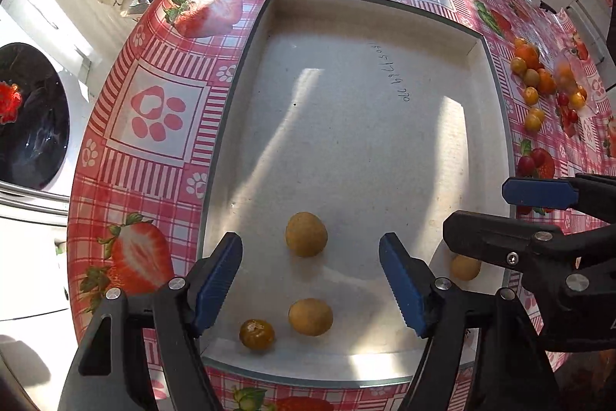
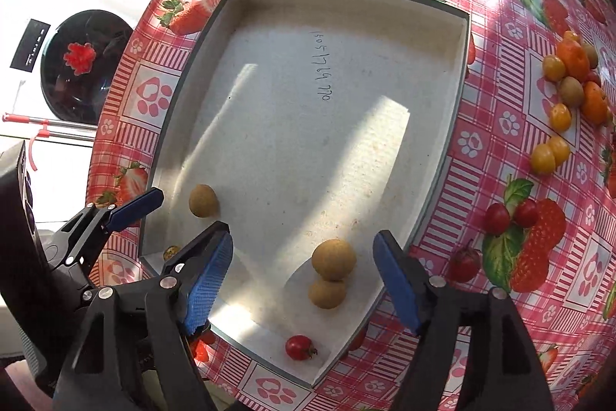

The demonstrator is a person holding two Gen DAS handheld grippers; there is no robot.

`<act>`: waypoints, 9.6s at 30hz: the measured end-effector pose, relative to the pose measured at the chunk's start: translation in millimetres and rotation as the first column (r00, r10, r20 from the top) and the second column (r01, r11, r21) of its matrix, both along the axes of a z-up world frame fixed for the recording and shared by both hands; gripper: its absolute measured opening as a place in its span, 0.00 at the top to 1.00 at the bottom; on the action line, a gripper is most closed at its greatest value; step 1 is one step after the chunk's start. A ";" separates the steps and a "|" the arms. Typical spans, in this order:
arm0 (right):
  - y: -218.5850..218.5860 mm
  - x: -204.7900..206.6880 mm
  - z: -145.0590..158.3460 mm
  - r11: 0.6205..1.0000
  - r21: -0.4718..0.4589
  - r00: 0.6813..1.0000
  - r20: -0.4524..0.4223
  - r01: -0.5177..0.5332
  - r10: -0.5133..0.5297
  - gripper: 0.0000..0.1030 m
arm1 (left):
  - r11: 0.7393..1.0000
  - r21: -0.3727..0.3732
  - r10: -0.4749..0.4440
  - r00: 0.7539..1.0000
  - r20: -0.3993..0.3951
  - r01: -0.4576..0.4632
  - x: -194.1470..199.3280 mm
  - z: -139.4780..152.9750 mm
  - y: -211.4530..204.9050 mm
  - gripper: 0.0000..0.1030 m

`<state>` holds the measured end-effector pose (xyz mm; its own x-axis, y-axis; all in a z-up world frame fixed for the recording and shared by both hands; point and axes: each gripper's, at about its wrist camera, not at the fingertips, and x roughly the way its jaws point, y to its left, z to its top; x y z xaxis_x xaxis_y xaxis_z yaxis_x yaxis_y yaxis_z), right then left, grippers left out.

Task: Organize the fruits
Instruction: 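Move both tools back toward the fruits, left tool nearing a red cherry tomato, then close the left tool on a red cherry tomato while the right tool grasps a yellow cherry tomato, then carry the red and yellow cherry tomatoes over the white tray, then open both tools to drop the tomatoes into the tray, then move both open tools back toward the yellow cherry tomatoes, then close the left tool on a yellow cherry tomato while the right tool grasps another, then carry both yellow cherry tomatoes over the white tray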

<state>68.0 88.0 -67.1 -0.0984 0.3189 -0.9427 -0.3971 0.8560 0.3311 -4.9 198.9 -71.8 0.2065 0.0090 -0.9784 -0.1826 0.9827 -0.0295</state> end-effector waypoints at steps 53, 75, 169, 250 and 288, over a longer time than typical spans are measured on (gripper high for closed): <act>-181.1 78.0 -27.2 0.968 -0.108 0.973 0.076 0.226 -0.218 0.38 | 0.991 0.031 -0.132 0.991 0.039 0.130 57.1 -22.5 -188.5 0.28; -150.4 99.2 -27.8 0.985 -0.012 0.977 0.127 0.173 -0.170 0.78 | 0.996 -0.042 -0.073 0.997 0.035 0.074 67.6 -26.4 -158.2 0.62; 29.4 34.3 -32.3 0.965 -0.123 0.968 -0.068 0.230 -0.240 0.68 | 0.983 0.022 -0.182 0.978 -0.101 0.185 73.7 -26.2 16.0 0.40; -187.9 97.1 -10.4 0.879 0.004 0.877 0.075 0.476 -0.475 0.79 | 0.875 0.022 -0.483 0.875 -0.003 0.483 191.1 -16.7 -153.9 0.78; -54.1 54.0 40.8 0.966 0.012 0.963 0.071 0.260 -0.260 0.79 | 0.975 0.000 -0.223 0.972 0.070 0.224 90.1 36.2 -22.0 0.78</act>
